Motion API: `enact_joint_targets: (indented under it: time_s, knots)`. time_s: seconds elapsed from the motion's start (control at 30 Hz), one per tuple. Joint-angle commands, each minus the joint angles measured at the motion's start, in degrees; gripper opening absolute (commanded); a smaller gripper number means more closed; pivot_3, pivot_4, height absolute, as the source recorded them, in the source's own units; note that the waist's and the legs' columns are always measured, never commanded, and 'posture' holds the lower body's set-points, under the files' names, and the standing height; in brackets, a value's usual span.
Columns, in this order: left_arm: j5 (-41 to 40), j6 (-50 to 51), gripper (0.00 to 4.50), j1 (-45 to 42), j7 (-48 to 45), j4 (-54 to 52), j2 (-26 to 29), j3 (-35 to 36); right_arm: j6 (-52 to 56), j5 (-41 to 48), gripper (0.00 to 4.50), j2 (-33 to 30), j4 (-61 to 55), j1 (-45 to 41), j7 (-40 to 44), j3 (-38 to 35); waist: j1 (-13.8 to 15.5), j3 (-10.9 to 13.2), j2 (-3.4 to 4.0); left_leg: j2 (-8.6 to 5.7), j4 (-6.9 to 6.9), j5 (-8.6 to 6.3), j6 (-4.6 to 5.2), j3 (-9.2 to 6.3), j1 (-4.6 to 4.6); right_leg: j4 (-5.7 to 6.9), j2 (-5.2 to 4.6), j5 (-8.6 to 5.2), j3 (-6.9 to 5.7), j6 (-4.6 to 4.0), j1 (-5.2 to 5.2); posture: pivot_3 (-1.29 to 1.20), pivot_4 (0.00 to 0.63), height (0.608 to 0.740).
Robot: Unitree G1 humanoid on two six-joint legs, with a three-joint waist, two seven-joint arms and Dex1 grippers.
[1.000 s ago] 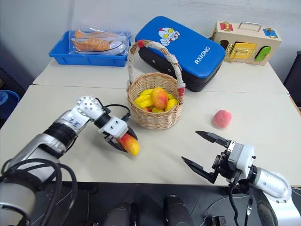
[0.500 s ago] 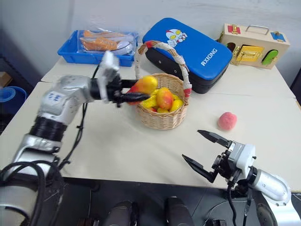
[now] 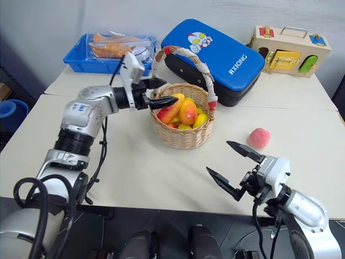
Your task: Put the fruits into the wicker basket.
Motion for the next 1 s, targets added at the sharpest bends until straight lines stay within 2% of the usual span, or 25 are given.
enact_joint_targets:
  time_s: [0.03,0.1,0.2,0.3,0.43,0.53,0.6,0.73,0.9,1.0]
  knots:
    - [-1.73,-8.49,4.48,4.1,-9.4,-5.44,4.42,4.21,-3.73,0.2,4.5,1.58,2.2,3.36,-1.19,-7.64,0.0,0.0,0.0,0.0,0.0,0.0,0.0,0.0,0.02,0.0,-0.01,0.0,0.0,0.0,0.01,0.0,0.15,0.74]
    - [-4.73,-13.32,4.48,12.34,-22.47,-9.47,12.1,7.85,-7.2,0.8,4.5,3.36,7.58,9.89,0.83,-15.08,-0.11,-0.03,0.05,-0.01,-0.01,0.0,-0.01,0.03,0.03,0.01,0.01,0.0,0.0,0.0,0.01,0.0,0.15,0.74]
    - [-3.58,-17.48,4.48,22.71,-28.61,-11.77,19.86,9.73,-11.93,0.78,4.5,5.68,14.88,13.53,1.96,-20.55,-0.42,-0.04,0.08,0.02,-0.27,-0.11,-0.18,0.21,0.29,-0.05,0.13,-0.08,0.06,-0.13,0.06,0.0,0.15,0.74]
    - [-5.56,-15.69,4.48,28.99,-28.07,-15.11,22.05,12.51,-15.31,-0.47,4.5,6.59,20.23,13.88,2.26,-22.44,-0.7,-0.01,0.13,0.26,-0.18,-0.14,-0.13,0.23,0.29,-0.19,0.13,-0.15,0.07,-0.29,0.17,0.0,0.15,0.74]
    - [-9.1,-13.04,4.48,35.43,-26.24,-23.3,21.5,15.48,-15.93,-1.33,4.5,5.74,23.74,11.63,1.79,-21.32,-0.97,-0.01,0.13,-0.01,-0.2,-0.26,0.39,-0.08,0.53,-0.25,-0.27,-0.03,-0.13,-0.27,0.64,0.0,0.15,0.74]
    - [-10.31,-11.29,4.48,37.53,-23.92,-28.81,20.23,15.72,-10.51,-1.38,4.5,1.23,24.79,5.15,1.35,-18.39,-1.35,-0.01,0.17,-0.09,-0.25,-0.3,0.46,-0.11,0.65,-0.29,-0.44,-0.03,-0.18,-0.27,0.82,0.0,0.15,0.74]
    - [-9.95,-10.57,4.48,37.47,-22.52,-30.15,19.62,15.39,-3.86,-1.46,4.5,-3.29,27.09,-2.48,-0.41,-16.2,-1.92,0.03,0.27,-0.13,-0.26,-0.29,0.48,-0.06,0.74,-0.28,-0.47,-0.02,-0.13,-0.25,0.88,0.0,0.15,0.74]
    - [-9.99,-9.31,4.48,36.83,-20.97,-31.67,18.89,14.67,10.48,-3.48,4.5,-11.13,37.75,-23.86,-2.83,-8.61,-2.97,0.14,0.47,-0.13,-0.41,-0.24,0.43,-0.02,0.94,-0.25,-0.4,-0.02,-0.09,-0.25,0.91,0.0,0.15,0.74]
    - [-10.22,-7.99,4.48,36.89,-19.75,-34.05,18.3,14.16,27.12,-6.43,4.5,-13.57,50.32,-44.01,-2.14,1.16,-2.73,0.15,0.49,-0.05,-0.81,0.18,-0.17,-0.15,0.93,-0.27,-0.2,-0.03,-0.1,-0.26,0.71,0.0,0.15,0.74]
    - [-10.44,-7.34,4.48,37.56,-19.03,-35.8,18.17,14.12,32.73,-8.84,4.5,-13.43,55.43,-49.36,-1.09,5.45,-2.52,0.15,0.5,-0.06,-0.84,0.19,-0.17,-0.2,0.42,-0.27,-0.2,-0.03,-0.1,-0.25,0.23,0.0,0.15,0.74]
